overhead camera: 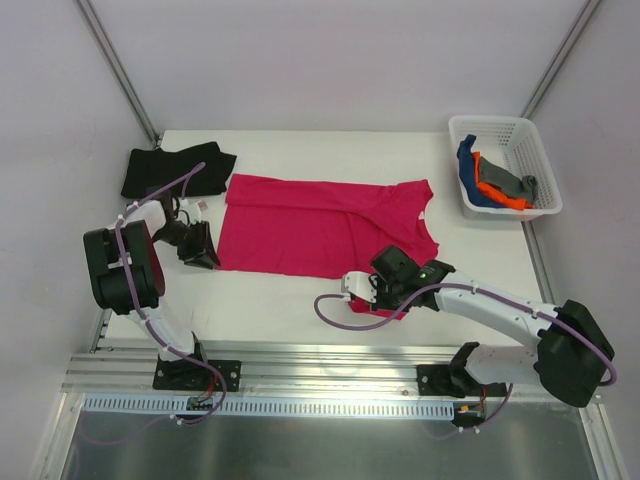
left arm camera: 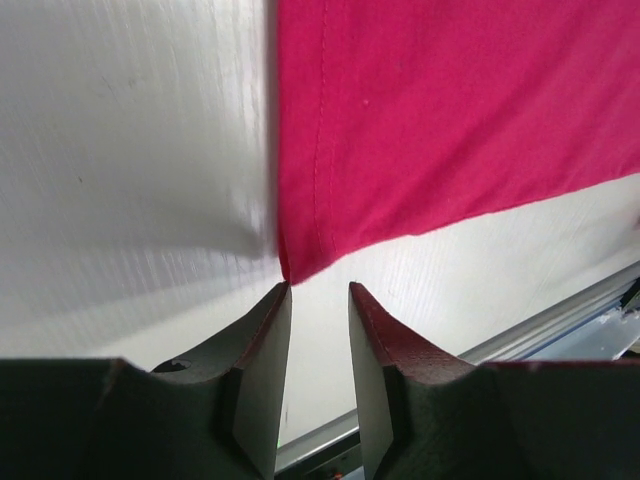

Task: Fold and stack the t-shirts
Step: Fold the tshirt

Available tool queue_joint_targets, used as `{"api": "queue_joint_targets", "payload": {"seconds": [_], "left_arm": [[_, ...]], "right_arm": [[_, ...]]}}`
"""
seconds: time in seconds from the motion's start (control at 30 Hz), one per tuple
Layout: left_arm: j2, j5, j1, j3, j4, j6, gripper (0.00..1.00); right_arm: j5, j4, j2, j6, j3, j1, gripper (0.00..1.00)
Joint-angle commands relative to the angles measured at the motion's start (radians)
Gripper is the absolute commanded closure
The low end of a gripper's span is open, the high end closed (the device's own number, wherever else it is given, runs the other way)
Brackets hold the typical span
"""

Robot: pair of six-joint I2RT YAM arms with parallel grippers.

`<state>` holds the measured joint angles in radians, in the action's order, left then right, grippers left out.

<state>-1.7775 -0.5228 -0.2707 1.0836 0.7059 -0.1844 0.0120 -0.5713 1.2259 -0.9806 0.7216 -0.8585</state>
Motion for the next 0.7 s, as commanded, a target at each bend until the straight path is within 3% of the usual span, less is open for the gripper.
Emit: {"api": "queue_joint_targets", "payload": {"seconds": [0.0,0.67], "left_arm": [[0.078,-0.042,-0.013,-0.025,0.040,0.008,0.70],[0.001,-0.006,-0.013,0.019,0.037,0.042,0.69]], "right_arm": [[0.008,0.011,-0.032,-0.017,-0.011,0.006,0.99],[0.014,0.016,-0.039,-0.010,-0.021,0.009,1.00]]}}
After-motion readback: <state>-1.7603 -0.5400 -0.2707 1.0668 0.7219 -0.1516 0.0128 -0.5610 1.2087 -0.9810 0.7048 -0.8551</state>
